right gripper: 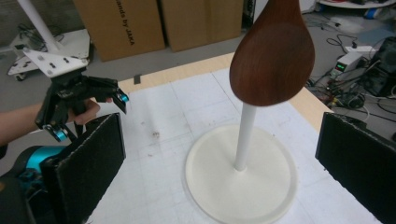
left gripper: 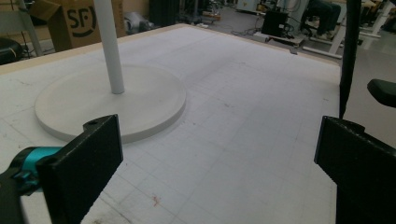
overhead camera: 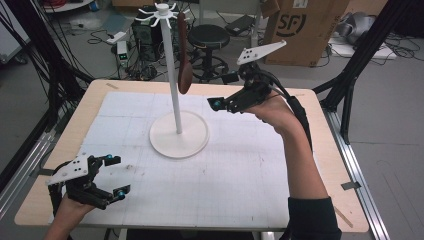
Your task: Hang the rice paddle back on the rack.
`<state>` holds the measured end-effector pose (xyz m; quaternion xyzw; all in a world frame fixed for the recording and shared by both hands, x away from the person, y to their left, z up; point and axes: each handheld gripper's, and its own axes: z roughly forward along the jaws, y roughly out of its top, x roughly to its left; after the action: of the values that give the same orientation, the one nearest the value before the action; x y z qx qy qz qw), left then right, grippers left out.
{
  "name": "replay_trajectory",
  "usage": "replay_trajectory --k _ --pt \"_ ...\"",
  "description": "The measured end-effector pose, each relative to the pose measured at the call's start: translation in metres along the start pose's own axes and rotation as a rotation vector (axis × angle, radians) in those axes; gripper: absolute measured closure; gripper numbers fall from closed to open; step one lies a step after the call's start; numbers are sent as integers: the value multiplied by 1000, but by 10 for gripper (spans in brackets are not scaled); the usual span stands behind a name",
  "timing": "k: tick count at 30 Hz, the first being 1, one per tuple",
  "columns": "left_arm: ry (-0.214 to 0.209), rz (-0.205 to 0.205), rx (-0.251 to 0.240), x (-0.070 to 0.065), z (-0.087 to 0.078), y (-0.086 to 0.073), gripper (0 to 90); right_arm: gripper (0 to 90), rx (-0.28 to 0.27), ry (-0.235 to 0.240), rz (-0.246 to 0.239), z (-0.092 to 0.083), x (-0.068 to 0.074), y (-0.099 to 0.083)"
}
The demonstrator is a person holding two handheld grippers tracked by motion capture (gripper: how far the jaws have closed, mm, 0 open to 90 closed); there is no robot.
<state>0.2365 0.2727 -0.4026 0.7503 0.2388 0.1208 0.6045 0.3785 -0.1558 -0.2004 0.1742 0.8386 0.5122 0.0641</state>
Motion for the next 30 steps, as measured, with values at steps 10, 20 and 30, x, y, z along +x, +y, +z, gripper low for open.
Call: replay_trajectory --k 10,20,30 --pt "-5 -19 5 2 0 1 17 3 -12 -23 13 -4 5 -30" --pt "-11 -33 -5 4 0 1 17 10 -11 -38 10 -8 16 -58" --pt "-14 -36 -6 5 0 2 17 10 -36 -60 24 -10 26 -91"
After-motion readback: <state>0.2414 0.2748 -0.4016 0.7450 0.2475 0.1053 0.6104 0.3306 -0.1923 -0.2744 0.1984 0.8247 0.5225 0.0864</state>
